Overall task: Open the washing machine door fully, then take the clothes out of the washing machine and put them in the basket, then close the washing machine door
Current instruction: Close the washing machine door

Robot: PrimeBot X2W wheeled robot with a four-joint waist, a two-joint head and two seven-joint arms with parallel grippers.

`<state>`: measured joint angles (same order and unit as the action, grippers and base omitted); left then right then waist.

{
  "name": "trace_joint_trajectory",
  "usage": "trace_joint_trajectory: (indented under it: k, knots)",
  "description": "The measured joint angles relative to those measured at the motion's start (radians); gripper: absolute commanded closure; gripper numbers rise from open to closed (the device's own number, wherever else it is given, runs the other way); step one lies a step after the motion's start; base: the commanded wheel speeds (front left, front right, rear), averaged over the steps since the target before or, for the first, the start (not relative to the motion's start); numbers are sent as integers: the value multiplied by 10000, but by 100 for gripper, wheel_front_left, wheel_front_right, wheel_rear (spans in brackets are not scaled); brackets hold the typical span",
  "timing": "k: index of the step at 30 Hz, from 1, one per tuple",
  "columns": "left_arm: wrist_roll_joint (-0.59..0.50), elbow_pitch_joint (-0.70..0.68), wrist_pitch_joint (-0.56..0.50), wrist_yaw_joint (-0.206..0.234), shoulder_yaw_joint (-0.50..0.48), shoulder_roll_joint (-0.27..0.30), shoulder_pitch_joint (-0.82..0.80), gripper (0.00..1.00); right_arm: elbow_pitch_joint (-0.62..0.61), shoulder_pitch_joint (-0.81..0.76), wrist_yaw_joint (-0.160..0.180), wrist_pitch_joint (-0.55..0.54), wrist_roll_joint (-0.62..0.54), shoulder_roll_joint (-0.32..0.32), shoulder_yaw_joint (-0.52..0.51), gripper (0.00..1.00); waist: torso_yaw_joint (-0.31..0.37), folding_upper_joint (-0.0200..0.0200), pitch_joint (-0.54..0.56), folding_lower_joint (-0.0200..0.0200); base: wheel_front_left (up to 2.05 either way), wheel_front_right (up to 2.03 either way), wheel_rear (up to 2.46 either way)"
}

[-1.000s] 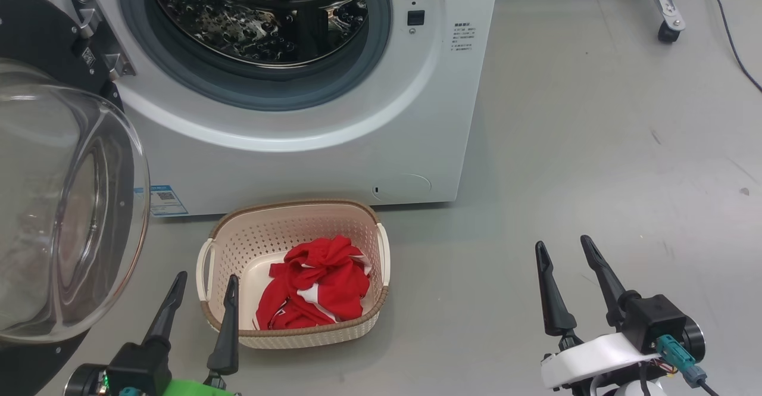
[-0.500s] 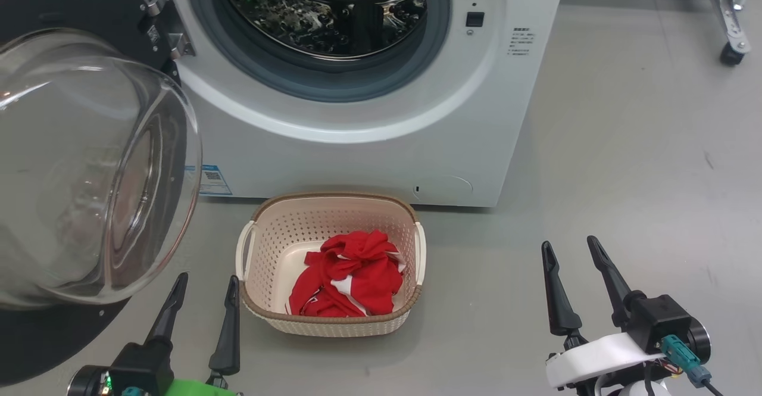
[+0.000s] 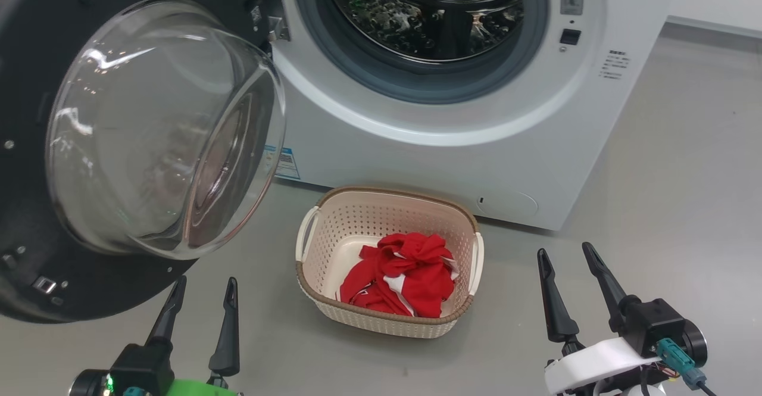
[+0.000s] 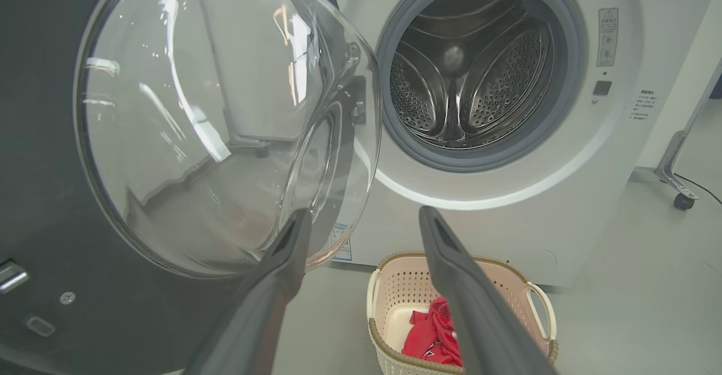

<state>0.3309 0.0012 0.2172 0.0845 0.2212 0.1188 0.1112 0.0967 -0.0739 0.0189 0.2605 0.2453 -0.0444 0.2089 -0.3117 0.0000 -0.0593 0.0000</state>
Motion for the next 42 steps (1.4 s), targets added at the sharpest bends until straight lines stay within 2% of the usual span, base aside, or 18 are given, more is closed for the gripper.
trace_joint_trajectory:
  k: [11,19,37,38,39,40,42]
  knots:
    - [-2,82,12,40,-42,-10,1,0,84,-144,-79,0,8,4,173,0,-1278,0,163,0,0,0,0]
    - [-2,90,12,42,-107,-4,12,0,136,-157,-88,0,82,6,374,0,-1910,0,316,0,0,0,0]
    - [2,-6,13,86,-255,6,40,0,278,-155,-88,0,96,13,596,0,-1972,0,300,0,0,0,0]
    - [2,-15,13,86,-255,6,42,55,282,-155,-88,0,96,12,596,0,-1965,0,294,0,0,0,0]
    - [4,-23,13,86,-255,6,45,80,284,-154,-88,0,96,12,596,0,-1959,0,288,0,0,0,0]
    - [10,-35,13,86,-255,4,49,100,284,-154,-86,0,96,12,596,0,-1953,0,280,0,0,0,0]
    - [52,-69,13,86,-253,-10,56,100,284,-151,-86,0,94,12,596,0,-1945,0,249,0,0,0,0]
